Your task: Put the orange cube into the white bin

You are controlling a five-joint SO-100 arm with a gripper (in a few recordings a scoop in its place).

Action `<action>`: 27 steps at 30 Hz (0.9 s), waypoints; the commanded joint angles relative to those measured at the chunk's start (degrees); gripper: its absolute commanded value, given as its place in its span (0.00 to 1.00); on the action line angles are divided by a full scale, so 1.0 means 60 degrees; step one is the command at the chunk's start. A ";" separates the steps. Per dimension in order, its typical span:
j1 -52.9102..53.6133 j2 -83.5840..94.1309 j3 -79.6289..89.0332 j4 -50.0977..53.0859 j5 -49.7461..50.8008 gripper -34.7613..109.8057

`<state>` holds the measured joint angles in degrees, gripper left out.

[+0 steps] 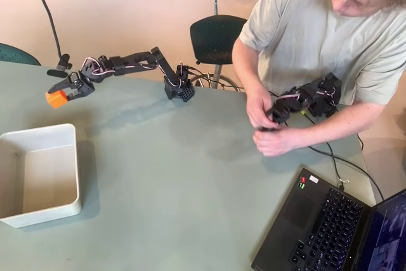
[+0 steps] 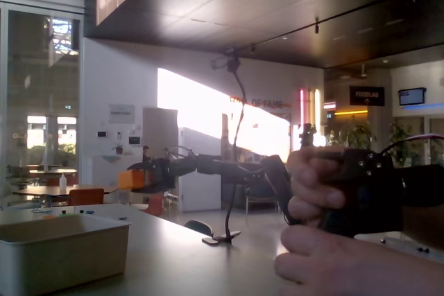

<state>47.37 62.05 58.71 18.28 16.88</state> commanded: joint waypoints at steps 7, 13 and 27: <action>-0.1099 -0.1187 -0.0308 -0.2827 0.0044 0.43; -0.1479 -0.1406 -0.0308 -0.2842 0.0059 0.43; -0.1934 -0.1772 -0.0322 -0.2856 0.6123 0.43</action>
<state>35.42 49.92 58.80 1.93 43.15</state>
